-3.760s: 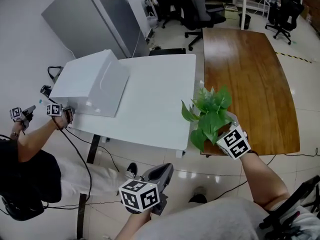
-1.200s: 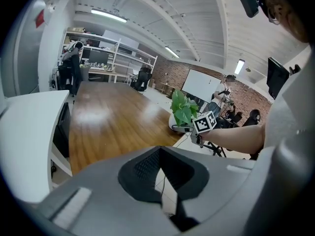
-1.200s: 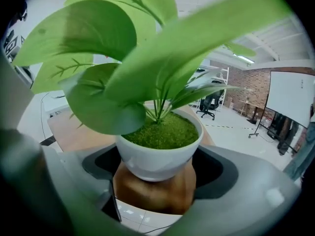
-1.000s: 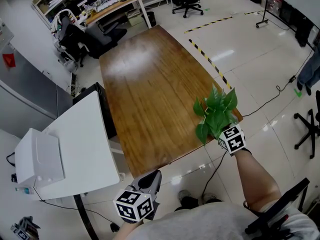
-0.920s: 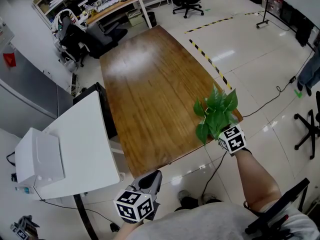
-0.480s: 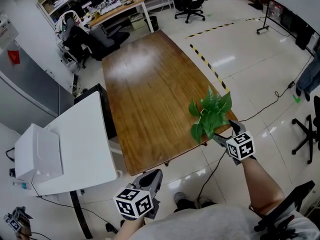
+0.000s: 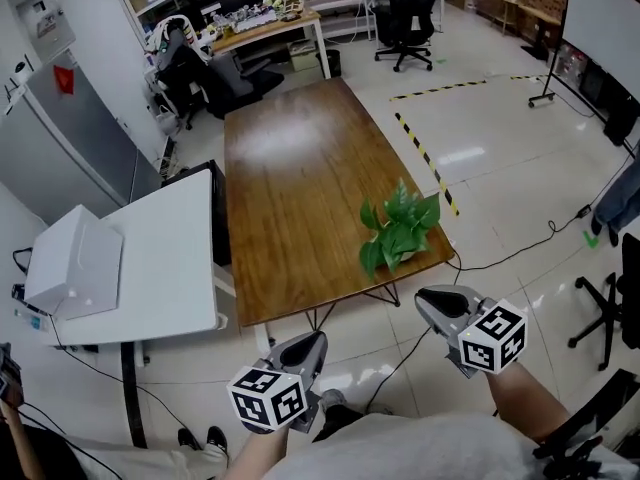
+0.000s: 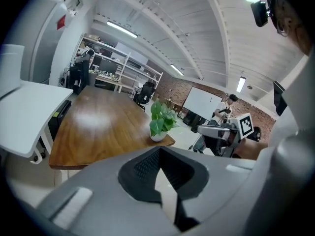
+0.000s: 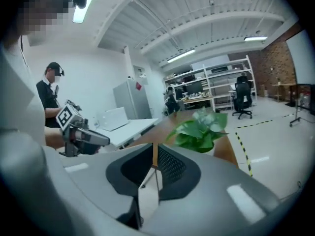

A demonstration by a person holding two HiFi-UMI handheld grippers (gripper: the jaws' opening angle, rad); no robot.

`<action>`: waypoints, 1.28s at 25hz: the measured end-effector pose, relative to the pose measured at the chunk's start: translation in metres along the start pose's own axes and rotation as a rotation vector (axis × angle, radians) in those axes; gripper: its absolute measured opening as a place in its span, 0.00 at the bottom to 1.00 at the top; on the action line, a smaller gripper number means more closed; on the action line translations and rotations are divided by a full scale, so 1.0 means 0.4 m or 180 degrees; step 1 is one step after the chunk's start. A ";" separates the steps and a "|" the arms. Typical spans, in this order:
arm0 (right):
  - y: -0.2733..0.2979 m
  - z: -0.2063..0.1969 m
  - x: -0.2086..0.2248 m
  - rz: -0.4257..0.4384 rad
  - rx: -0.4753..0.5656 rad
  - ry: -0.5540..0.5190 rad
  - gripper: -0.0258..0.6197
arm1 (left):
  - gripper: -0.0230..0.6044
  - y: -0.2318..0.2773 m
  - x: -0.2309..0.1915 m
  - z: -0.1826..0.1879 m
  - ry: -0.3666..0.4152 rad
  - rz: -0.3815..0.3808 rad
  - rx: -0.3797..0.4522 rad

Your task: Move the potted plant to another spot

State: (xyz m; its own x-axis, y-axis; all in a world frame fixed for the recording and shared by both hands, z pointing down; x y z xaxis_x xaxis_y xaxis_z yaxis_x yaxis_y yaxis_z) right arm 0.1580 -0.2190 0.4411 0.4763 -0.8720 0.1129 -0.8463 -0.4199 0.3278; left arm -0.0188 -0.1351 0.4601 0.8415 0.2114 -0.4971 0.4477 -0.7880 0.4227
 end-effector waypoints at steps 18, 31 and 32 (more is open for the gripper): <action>-0.075 -0.006 -0.402 0.0869 -0.0287 0.0056 0.05 | 0.03 -0.249 0.167 -0.059 0.0064 -0.0022 0.0254; -0.237 -0.013 -0.652 0.0355 -0.0192 -0.0030 0.05 | 0.03 -0.452 0.236 -0.182 0.0301 -0.0308 0.0077; -0.253 -0.011 -0.658 0.0342 -0.0175 -0.0040 0.05 | 0.03 -0.461 0.254 -0.191 0.0338 -0.0301 0.0086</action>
State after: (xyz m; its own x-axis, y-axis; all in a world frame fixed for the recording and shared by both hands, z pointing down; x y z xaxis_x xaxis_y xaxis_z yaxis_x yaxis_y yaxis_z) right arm 0.1195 0.0541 0.3824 0.3803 -0.9144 0.1385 -0.8778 -0.3098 0.3654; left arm 0.0074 0.0761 0.3894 0.8239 0.3442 -0.4503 0.5194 -0.7766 0.3566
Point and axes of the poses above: the fingertips, and each gripper's own axes: y forward along the fingers, x to its right, z out of its top, the point moved 2 cm from there along -y, backward along the fingers, and after that the axes turned 7 degrees about -y, right-handed, at the moved point
